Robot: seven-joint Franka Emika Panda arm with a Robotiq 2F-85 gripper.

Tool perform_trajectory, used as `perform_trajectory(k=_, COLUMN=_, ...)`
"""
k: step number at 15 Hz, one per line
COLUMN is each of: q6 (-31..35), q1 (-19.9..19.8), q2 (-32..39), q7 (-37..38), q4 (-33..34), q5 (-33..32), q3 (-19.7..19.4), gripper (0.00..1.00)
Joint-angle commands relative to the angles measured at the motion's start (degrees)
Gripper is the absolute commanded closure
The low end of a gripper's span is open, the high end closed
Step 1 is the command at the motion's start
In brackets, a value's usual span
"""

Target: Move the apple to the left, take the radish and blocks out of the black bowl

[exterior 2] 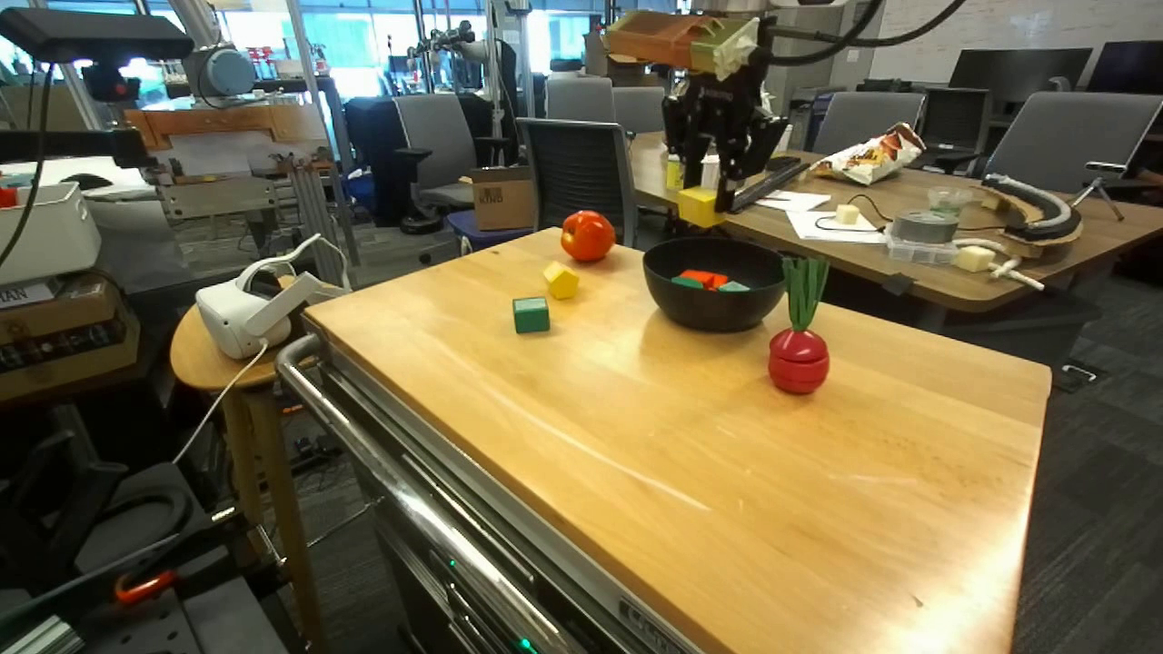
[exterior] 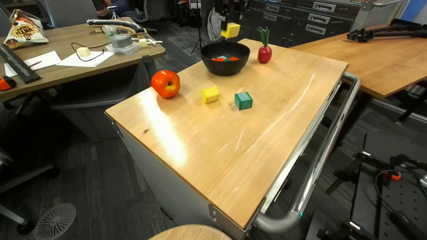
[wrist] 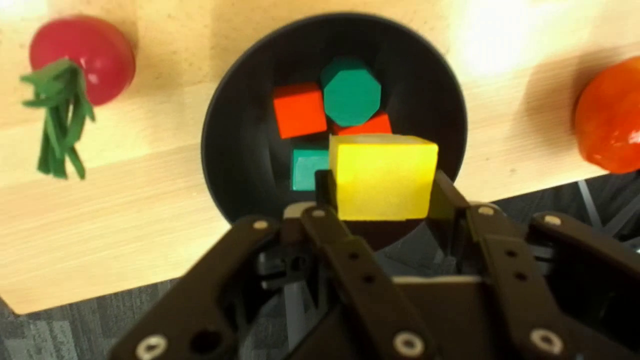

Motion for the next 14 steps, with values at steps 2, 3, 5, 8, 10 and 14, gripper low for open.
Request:
perform_trajectory(k=2, q6=2.2, q1=3.1, q2=-9.5, q7=3.8, q4=-17.4, q5=-1.2, q3=-0.1, gripper=0.80)
perform_trajectory(k=3, q6=2.9, q1=3.7, q2=-10.7, q7=5.2, q4=-20.8, q5=-1.0, q3=0.0, gripper=0.80)
perform_trajectory(k=5, q6=5.4, q1=4.9, q2=-13.2, q7=8.2, q4=-27.4, q5=-1.0, q3=0.1, gripper=0.80)
perform_trajectory(k=8, q6=8.5, q1=6.1, q2=-15.3, q7=11.8, q4=-34.4, q5=-0.9, q3=0.3, gripper=0.80)
perform_trajectory(k=10, q6=11.5, q1=6.8, q2=-16.8, q7=13.8, q4=-38.0, q5=-1.8, q3=0.3, gripper=0.80)
perform_trajectory(k=14, q6=16.1, q1=6.7, q2=-19.7, q7=16.3, q4=-42.5, q5=-5.1, q3=-0.1, gripper=0.16)
